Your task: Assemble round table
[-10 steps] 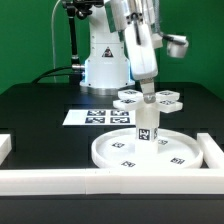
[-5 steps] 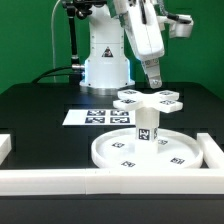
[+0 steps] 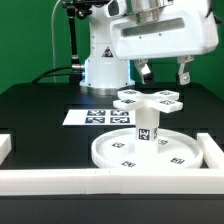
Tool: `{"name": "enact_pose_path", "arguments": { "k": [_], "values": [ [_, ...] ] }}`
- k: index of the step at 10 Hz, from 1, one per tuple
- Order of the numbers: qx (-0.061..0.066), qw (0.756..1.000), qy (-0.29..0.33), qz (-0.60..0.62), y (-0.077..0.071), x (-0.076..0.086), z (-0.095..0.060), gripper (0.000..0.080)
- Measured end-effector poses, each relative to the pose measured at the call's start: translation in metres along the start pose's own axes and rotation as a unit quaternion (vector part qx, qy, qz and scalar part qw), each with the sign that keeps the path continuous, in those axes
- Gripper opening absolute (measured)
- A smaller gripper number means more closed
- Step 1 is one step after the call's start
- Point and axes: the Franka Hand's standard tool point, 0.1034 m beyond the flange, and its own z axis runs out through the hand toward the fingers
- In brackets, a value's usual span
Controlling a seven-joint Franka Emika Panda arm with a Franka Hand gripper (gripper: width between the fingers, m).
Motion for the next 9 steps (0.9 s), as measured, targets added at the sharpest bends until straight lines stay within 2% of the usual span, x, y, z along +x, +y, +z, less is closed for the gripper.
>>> {"name": "enact_pose_path", "arguments": {
  "k": [4, 5, 7, 9],
  "values": [
    [-0.001, 0.989, -0.001, -0.145, 0.0010, 0.0002, 0.0010, 0.0648],
    [-0.002, 0.973, 0.002, -0.233, 0.0033, 0.0013, 0.0009, 0.0648],
    [-0.019, 0.917, 0.010, -0.398, 0.0034, 0.0018, 0.0005, 0.0648],
    [-0.028, 0.856, -0.017, -0.516, 0.0080, -0.0007, 0.0032, 0.0648]
  ]
}}
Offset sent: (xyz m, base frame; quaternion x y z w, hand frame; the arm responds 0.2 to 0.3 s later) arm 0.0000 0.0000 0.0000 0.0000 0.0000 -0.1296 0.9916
